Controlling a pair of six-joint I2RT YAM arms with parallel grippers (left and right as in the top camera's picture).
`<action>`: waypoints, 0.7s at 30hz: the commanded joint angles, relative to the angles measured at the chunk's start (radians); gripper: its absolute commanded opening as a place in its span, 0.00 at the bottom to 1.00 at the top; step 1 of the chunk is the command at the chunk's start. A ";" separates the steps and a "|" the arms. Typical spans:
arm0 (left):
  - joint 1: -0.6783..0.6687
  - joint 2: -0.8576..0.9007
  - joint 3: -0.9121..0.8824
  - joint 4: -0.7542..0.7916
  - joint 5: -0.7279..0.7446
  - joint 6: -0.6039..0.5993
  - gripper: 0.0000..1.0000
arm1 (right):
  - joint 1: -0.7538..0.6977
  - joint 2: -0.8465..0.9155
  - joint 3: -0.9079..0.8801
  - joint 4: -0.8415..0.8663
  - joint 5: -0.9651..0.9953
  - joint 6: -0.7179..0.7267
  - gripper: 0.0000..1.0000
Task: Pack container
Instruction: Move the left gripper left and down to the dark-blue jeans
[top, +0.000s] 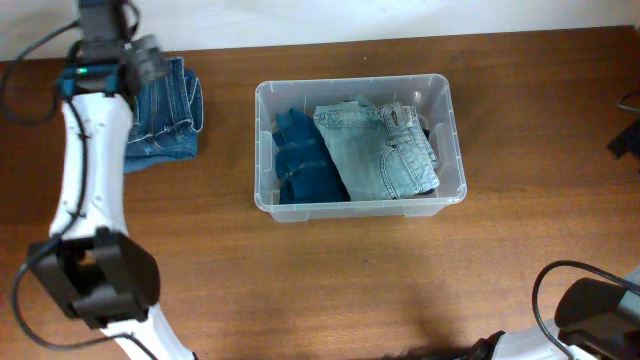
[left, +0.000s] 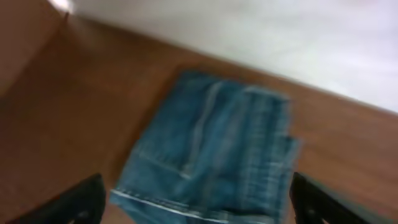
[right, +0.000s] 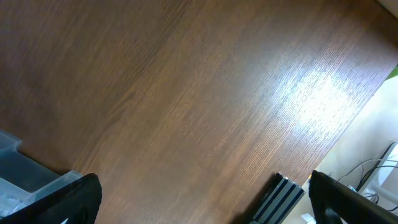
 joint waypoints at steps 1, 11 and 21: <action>0.060 0.111 -0.005 0.008 0.049 -0.026 0.61 | -0.002 0.004 -0.003 0.003 0.005 0.013 0.98; 0.123 0.324 -0.005 0.021 0.048 -0.026 0.01 | -0.002 0.004 -0.003 0.003 0.005 0.013 0.98; 0.127 0.370 -0.005 -0.099 0.144 -0.037 0.01 | -0.002 0.004 -0.003 0.003 0.005 0.013 0.98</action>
